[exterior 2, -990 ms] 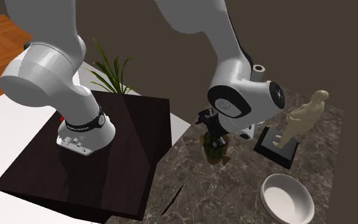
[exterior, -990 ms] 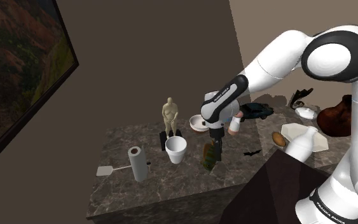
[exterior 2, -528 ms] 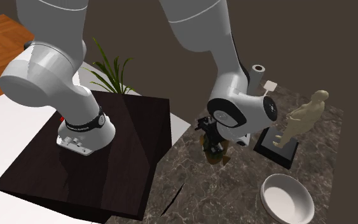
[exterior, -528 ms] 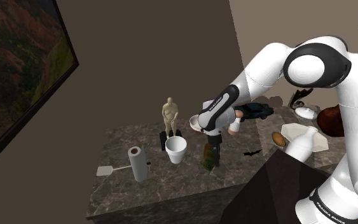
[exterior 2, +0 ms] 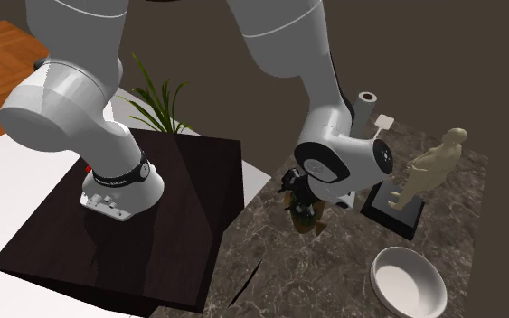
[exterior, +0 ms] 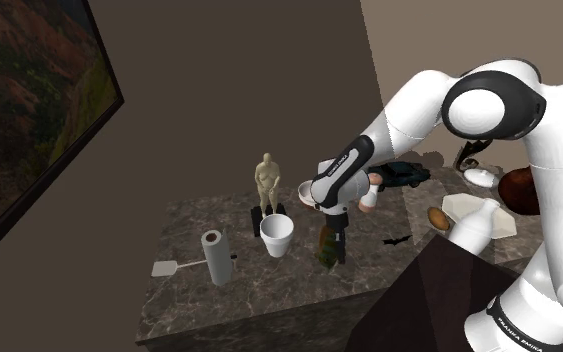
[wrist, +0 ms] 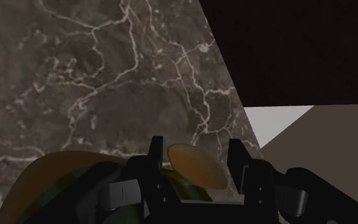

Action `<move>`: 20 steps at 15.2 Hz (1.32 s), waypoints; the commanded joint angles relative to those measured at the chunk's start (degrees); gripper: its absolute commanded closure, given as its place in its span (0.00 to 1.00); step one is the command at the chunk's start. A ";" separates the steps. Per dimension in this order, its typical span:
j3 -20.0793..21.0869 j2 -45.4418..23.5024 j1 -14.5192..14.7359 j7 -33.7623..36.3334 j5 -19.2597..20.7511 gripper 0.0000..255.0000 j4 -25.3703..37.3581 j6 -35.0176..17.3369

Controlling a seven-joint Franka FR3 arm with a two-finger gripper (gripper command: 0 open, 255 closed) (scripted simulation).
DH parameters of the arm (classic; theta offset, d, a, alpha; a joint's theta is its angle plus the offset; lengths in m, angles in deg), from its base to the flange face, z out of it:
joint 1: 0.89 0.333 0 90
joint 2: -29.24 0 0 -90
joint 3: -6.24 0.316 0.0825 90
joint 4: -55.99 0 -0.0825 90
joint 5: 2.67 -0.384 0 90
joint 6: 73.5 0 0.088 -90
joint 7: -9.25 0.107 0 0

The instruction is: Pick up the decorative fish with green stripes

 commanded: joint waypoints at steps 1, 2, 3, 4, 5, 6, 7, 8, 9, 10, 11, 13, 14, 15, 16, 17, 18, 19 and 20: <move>-0.01 -0.08 0.00 0.02 -0.02 1.00 0.01 -0.07; 0.00 -0.10 0.00 0.01 -0.02 1.00 0.02 -0.08; 0.00 -0.10 -0.01 0.01 -0.02 1.00 0.01 -0.09; 0.00 -0.12 -0.01 0.01 -0.02 1.00 0.02 -0.09; 0.01 -0.15 -0.01 -0.02 -0.04 1.00 -0.05 -0.19; -0.08 0.61 0.04 0.14 0.09 1.00 -0.30 0.30; -0.16 1.37 0.09 0.30 0.23 1.00 -0.54 0.80; -0.25 2.11 0.14 0.47 0.37 1.00 -0.76 1.32; -0.33 2.86 0.19 0.64 0.51 1.00 -0.97 1.84; -0.42 3.60 0.23 0.81 0.66 1.00 -1.17 2.36; -0.50 4.34 0.27 0.98 0.80 1.00 -1.35 2.89; -0.65 5.79 0.35 1.33 1.09 1.00 -1.69 3.98; -0.73 6.51 0.39 1.50 1.24 1.00 -1.84 4.53; -0.80 7.23 0.42 1.68 1.39 1.00 -1.98 5.08; -0.88 7.93 0.46 1.86 1.54 1.00 -2.10 5.65; -0.94 8.64 0.49 2.04 1.69 1.00 -2.21 6.22; -1.01 9.33 0.52 2.22 1.83 1.00 -2.31 6.79; -1.08 10.02 0.55 2.40 1.98 1.00 -2.40 7.37; -1.14 10.70 0.57 2.58 2.13 1.00 -2.47 7.96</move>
